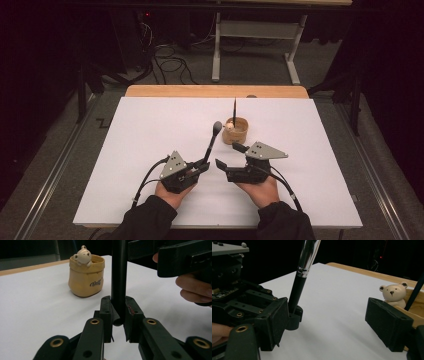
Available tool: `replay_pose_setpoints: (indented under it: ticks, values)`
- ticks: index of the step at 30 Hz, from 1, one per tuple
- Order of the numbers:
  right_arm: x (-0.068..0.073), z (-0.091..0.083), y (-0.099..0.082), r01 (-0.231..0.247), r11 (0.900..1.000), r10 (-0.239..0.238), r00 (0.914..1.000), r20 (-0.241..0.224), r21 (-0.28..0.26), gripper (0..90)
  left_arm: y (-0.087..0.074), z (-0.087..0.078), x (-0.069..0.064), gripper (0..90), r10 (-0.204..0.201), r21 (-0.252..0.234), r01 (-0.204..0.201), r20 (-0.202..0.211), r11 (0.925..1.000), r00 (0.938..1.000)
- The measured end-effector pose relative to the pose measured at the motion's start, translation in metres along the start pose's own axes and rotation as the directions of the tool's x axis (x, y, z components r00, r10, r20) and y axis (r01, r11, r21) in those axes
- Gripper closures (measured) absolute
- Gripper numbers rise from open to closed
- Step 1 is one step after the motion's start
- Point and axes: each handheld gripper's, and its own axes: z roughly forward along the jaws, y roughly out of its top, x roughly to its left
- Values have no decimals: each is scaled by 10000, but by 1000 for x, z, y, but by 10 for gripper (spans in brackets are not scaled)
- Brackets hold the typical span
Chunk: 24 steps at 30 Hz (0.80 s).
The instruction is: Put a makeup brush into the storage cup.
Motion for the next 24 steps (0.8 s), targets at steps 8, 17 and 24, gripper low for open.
replay_pose_setpoints:
  ticks: [8,17,24]
  values:
    - [2,-4,0,-262,9991,253,9993,-258,-348,246,0,2,-5,790,58,-76,-57,84,10000,9999]
    - [3,-6,-2,-704,9946,663,9963,-551,-762,314,-2,7,-10,790,191,15,-191,177,9998,9997]
    - [4,-8,-1,-943,9907,883,9941,-634,-982,382,-2,8,-13,790,212,23,-213,235,9998,9995]
